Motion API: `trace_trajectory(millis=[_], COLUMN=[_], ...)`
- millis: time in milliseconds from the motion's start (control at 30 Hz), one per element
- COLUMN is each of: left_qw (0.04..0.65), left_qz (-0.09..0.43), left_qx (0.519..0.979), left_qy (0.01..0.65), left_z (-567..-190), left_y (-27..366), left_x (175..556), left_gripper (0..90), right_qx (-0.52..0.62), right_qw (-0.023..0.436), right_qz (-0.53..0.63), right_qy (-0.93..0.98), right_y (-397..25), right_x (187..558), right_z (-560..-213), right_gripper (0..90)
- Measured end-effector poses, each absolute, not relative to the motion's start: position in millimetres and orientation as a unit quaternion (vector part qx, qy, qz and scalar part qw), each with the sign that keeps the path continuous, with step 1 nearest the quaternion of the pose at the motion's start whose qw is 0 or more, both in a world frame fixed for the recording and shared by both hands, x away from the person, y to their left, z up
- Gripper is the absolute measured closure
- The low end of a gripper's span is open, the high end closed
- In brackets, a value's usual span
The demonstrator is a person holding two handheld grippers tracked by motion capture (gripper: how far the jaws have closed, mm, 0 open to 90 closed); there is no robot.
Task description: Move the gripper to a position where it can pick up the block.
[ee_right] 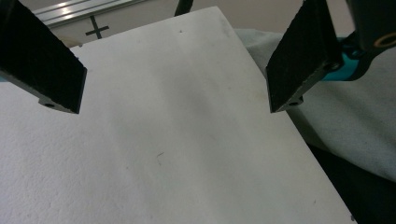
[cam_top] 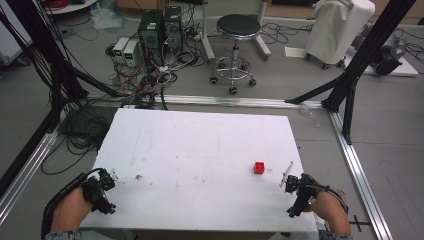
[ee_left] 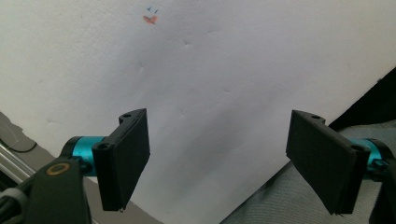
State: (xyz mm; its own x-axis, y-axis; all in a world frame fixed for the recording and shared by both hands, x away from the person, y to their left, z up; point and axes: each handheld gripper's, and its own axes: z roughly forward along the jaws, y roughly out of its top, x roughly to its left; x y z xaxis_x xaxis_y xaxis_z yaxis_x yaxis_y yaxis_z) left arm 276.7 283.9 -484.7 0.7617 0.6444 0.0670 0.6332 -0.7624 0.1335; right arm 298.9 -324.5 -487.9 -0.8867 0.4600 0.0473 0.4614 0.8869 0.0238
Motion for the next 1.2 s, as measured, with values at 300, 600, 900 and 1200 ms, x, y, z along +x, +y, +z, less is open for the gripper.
trace_trajectory(millis=[300, 600, 900, 1200], left_qw=[0.052, 0.056, 0.056, 0.058], left_qz=[0.056, 0.057, 0.058, 0.055], left_qx=[0.938, 0.935, 0.936, 0.936], left_qy=[0.339, 0.344, 0.343, 0.342], left_z=[-485, -483, -482, -485], left_y=[282, 283, 284, 281], left_x=[277, 276, 276, 276], left_gripper=[21.9, 21.9, 21.9, 21.9], right_qx=[-0.233, -0.238, -0.229, -0.222], right_qw=[0.009, 0.0, -0.007, -0.034], right_qz=[-0.021, -0.041, -0.056, -0.059], right_qy=[-0.972, -0.971, -0.972, -0.973], right_y=[-324, -328, -334, -344], right_x=[300, 300, 306, 325], right_z=[-487, -482, -466, -434], right_gripper=[4.6, 4.6, 4.7, 4.7])
